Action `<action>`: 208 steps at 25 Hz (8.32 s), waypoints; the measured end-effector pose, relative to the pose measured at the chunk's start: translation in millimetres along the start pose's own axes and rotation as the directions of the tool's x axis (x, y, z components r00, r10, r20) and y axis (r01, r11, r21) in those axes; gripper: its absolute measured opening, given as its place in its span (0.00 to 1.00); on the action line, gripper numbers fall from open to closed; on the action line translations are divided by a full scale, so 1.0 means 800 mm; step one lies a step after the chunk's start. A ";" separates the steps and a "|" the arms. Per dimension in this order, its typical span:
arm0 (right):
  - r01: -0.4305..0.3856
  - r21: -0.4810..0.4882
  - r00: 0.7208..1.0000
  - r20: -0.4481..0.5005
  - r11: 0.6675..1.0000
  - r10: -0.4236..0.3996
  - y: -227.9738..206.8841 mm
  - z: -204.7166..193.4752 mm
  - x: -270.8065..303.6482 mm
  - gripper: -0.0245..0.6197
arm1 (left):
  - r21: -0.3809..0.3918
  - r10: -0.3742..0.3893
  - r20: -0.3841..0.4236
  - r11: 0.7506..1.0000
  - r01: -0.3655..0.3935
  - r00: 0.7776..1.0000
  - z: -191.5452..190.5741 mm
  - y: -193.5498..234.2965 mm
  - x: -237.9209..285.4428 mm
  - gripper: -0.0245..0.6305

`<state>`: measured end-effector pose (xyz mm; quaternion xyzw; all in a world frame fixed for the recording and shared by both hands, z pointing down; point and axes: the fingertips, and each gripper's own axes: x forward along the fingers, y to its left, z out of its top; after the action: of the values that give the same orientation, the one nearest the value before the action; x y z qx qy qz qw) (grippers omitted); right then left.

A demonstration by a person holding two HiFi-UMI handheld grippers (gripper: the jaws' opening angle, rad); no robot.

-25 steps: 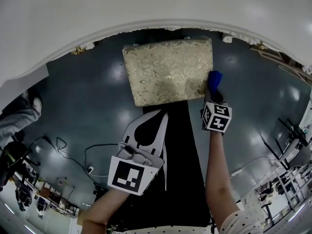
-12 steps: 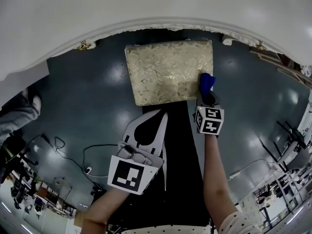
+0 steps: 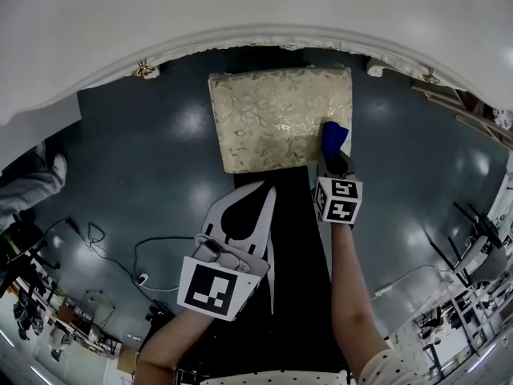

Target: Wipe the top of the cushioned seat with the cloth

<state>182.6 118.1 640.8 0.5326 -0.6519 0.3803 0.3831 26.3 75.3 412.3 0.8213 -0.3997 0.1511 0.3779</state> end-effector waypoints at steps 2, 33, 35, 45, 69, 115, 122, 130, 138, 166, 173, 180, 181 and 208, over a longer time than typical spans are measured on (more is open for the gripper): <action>-0.006 -0.007 1.000 0.001 1.000 0.006 0.005 0.000 0.001 0.13 | -0.001 0.003 0.003 1.000 -0.003 1.000 0.000 0.001 -0.001 0.03; -0.076 -0.012 0.997 0.001 0.997 0.076 0.076 0.003 0.006 0.14 | -0.029 0.021 0.011 0.999 -0.021 1.000 -0.003 0.016 -0.012 0.03; -0.083 -0.015 0.997 -0.003 0.996 0.083 0.081 0.004 0.006 0.14 | -0.033 0.023 0.013 0.999 -0.023 1.000 -0.002 0.019 -0.013 0.03; -0.093 -0.032 0.996 -0.014 0.995 0.093 0.100 0.006 0.008 0.14 | -0.053 0.038 0.025 0.998 -0.037 0.999 0.000 0.034 -0.019 0.03; -0.124 -0.047 0.992 -0.024 0.991 0.123 0.136 0.008 0.012 0.13 | -0.078 0.060 0.037 0.995 -0.057 0.998 -0.001 0.052 -0.033 0.03; -0.235 -0.086 0.972 -0.022 0.968 0.234 0.218 0.012 0.018 0.14 | -0.108 0.104 0.072 0.990 -0.096 0.992 -0.011 0.068 -0.056 0.03; -0.253 -0.102 0.967 -0.021 0.962 0.252 0.231 0.012 0.019 0.14 | -0.122 0.119 0.080 0.987 -0.109 0.990 -0.014 0.071 -0.062 0.03; -0.293 -0.087 0.956 -0.019 0.952 0.293 0.256 0.013 0.018 0.14 | -0.144 0.143 0.091 0.981 -0.129 0.986 -0.020 0.078 -0.075 0.03; -0.316 -0.080 0.949 -0.021 0.945 0.315 0.283 0.013 0.021 0.14 | -0.168 0.171 0.106 0.974 -0.151 0.980 -0.024 0.091 -0.089 0.03; -0.383 -0.132 0.924 -0.049 0.914 0.380 0.332 0.009 0.033 0.14 | -0.198 0.218 0.121 0.961 -0.191 0.968 -0.030 0.107 -0.106 0.03; -0.424 -0.160 0.906 -0.079 0.892 0.416 0.346 0.005 0.037 0.14 | -0.189 0.222 0.112 0.962 -0.198 0.969 -0.028 0.111 -0.103 0.03; -0.448 -0.191 0.894 -0.103 0.873 0.436 0.357 0.002 0.041 0.14 | -0.176 0.227 0.110 0.963 -0.206 0.968 -0.026 0.111 -0.105 0.03; -0.451 -0.195 0.892 -0.107 0.871 0.438 0.359 0.002 0.042 0.14 | -0.174 0.231 0.107 0.962 -0.210 0.967 -0.027 0.112 -0.106 0.03; -0.455 -0.153 0.860 0.182 0.877 0.477 0.177 0.153 -0.130 0.14 | -0.028 0.256 0.198 0.966 -0.255 0.946 0.066 0.001 -0.054 0.03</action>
<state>45.8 69.9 483.3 0.3759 -0.8177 0.3674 0.2346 -4.7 59.1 353.2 0.7732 -0.5388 0.1149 0.3141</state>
